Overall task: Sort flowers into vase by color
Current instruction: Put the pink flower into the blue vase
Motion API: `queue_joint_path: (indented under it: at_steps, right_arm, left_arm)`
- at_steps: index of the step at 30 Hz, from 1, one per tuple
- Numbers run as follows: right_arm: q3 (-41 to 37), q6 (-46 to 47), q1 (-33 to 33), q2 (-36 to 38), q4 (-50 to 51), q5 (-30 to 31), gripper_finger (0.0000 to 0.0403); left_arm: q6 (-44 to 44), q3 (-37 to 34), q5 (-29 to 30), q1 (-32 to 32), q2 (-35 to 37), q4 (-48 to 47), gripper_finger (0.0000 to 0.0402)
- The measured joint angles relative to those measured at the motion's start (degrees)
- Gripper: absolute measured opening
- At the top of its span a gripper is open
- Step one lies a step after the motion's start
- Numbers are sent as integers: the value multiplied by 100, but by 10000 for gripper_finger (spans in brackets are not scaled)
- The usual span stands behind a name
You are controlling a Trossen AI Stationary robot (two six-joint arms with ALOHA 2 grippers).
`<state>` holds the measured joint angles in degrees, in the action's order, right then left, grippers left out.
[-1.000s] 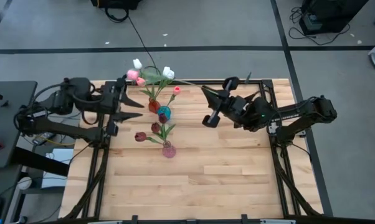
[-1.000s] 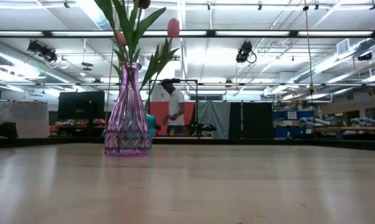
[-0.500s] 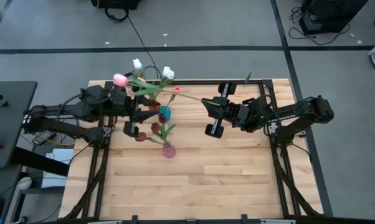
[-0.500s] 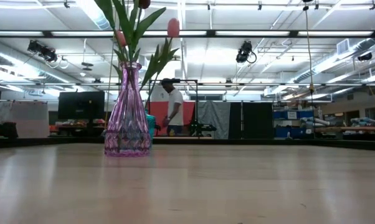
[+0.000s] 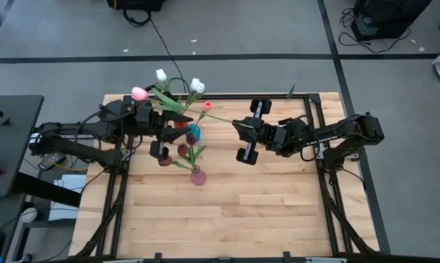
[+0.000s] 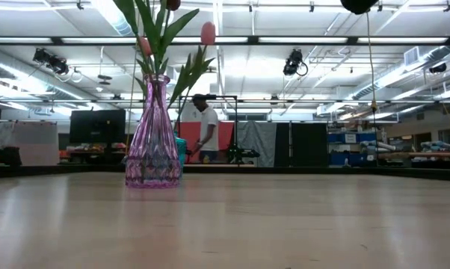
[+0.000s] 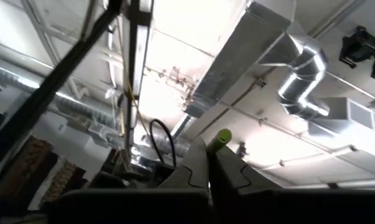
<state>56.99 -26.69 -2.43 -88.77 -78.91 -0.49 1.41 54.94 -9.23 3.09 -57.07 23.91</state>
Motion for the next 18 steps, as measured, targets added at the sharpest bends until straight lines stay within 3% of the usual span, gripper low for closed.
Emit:
queue_joint_path:
  at_steps: [7,13,18]
  right_arm:
    - [2,15,-16,0,-51,-358,6]
    - [2,17,-16,0,341,-363,7]
    - [2,16,-16,0,569,-301,8]
  left_arm:
    - [-33,0,2,73,-191,183,125]
    - [-43,2,6,73,-512,922,125]
    - [-32,2,2,71,-532,970,125]
